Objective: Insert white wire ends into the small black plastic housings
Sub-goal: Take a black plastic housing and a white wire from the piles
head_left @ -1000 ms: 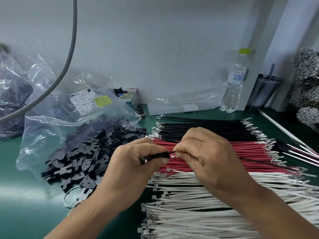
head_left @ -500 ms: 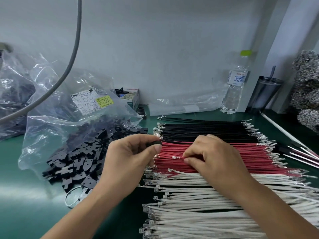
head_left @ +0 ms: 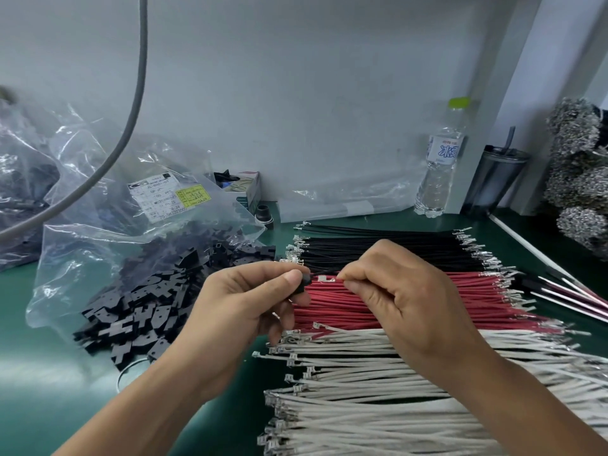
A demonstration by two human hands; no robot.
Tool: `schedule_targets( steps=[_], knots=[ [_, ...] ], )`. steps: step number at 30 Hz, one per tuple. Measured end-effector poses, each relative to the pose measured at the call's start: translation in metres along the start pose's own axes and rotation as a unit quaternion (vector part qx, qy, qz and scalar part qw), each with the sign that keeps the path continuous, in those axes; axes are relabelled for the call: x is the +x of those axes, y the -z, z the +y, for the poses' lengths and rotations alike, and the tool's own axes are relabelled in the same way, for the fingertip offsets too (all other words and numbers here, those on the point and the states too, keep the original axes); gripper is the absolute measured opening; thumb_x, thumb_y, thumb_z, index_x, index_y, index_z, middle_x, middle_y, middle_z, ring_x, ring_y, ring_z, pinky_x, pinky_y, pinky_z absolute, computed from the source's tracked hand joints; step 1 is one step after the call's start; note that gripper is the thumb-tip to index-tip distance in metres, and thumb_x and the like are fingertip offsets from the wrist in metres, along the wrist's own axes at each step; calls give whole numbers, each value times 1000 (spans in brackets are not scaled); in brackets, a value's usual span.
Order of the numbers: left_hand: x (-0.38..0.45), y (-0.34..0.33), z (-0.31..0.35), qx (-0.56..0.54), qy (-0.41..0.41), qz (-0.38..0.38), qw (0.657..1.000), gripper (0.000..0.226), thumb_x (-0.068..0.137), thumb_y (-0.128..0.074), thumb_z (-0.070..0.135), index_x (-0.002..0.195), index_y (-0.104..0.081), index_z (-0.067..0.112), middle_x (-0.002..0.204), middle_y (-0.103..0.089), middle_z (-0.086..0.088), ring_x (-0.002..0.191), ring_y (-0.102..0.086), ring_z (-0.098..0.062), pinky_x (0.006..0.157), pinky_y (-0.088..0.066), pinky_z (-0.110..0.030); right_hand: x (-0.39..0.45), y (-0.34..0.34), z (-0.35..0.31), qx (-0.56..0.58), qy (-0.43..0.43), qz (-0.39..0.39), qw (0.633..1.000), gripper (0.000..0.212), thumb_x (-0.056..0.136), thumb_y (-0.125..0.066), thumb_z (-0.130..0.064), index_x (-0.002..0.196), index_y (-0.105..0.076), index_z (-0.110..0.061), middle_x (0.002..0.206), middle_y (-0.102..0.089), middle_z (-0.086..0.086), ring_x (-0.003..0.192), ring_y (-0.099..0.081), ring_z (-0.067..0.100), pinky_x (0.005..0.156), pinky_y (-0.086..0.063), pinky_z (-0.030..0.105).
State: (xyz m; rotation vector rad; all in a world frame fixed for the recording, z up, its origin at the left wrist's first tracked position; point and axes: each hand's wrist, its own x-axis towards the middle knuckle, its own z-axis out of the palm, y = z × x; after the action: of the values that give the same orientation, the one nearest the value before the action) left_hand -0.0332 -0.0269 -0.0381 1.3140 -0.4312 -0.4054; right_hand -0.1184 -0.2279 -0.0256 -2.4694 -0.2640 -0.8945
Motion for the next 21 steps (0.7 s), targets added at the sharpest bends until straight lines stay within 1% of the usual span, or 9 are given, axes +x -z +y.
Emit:
schedule_targets(
  steps=[3, 5, 8, 12, 15, 17, 18, 19, 21],
  knots=[
    [0, 0, -1, -27, 18, -22, 999, 31, 75, -78, 26, 97, -80, 5, 77, -71, -16, 52, -56, -16, 42, -43, -23, 0, 0, -4, -28, 24, 13, 999, 18, 99, -59, -28, 97, -75, -19, 89, -60, -11, 80, -60, 9, 65, -53, 32],
    [0, 1, 0, -40, 27, -31, 998, 31, 75, -77, 27, 97, -79, 5, 75, -71, -14, 51, -56, -15, 42, -43, -22, 0, 0, -7, -50, 34, 20, 998, 21, 98, -57, -30, 96, -75, -18, 88, -60, -10, 78, -59, 8, 63, -52, 30],
    [0, 1, 1, -50, 40, -37, 997, 32, 76, -77, 28, 98, -79, 4, 75, -71, -13, 50, -55, -14, 42, -43, -22, 0, -1, -9, -37, 25, 27, 999, 21, 98, -57, -30, 96, -74, -19, 89, -60, -12, 78, -58, 6, 63, -50, 25],
    [0, 1, 2, -59, 56, -42, 996, 32, 77, -76, 27, 99, -79, 4, 73, -70, -11, 49, -54, -13, 43, -43, -22, 0, -2, -9, -13, 11, 32, 999, 19, 97, -58, -29, 96, -75, -19, 89, -60, -14, 79, -60, 7, 66, -52, 28],
    [0, 1, 3, -63, 64, -40, 995, 31, 76, -76, 26, 98, -79, 4, 73, -69, -12, 48, -54, -13, 42, -43, -22, 0, -2, -12, -36, 26, 24, 999, 19, 97, -59, -29, 95, -75, -19, 89, -60, -13, 78, -58, 6, 63, -52, 28],
    [0, 2, 3, -64, 66, -40, 995, 30, 77, -76, 25, 97, -79, 2, 72, -68, -13, 48, -53, -13, 42, -43, -23, 0, 0, -14, -82, 55, 14, 995, 13, 97, -62, -23, 95, -74, -17, 88, -61, -8, 77, -59, 10, 59, -52, 31],
    [0, 3, 3, -63, 69, -42, 995, 30, 77, -76, 25, 97, -78, 2, 72, -67, -13, 47, -53, -13, 42, -43, -22, 0, 1, -13, -116, 77, 7, 990, 7, 95, -67, -17, 94, -73, -16, 87, -60, -6, 75, -58, 13, 55, -51, 33],
    [0, 3, 4, -60, 72, -43, 995, 31, 77, -76, 25, 97, -78, 2, 71, -67, -13, 47, -53, -13, 42, -43, -22, 0, 1, -14, -150, 94, 1, 984, 6, 92, -72, -9, 93, -73, -15, 86, -60, -4, 74, -57, 16, 52, -50, 34],
    [0, 4, 6, -51, 80, -43, 995, 34, 75, -77, 26, 97, -78, 1, 71, -67, -13, 47, -53, -13, 41, -43, -22, 0, 3, -14, -197, 115, -9, 974, 15, 86, -76, 0, 90, -72, -13, 84, -59, -2, 72, -54, 18, 47, -47, 35]
  ],
)
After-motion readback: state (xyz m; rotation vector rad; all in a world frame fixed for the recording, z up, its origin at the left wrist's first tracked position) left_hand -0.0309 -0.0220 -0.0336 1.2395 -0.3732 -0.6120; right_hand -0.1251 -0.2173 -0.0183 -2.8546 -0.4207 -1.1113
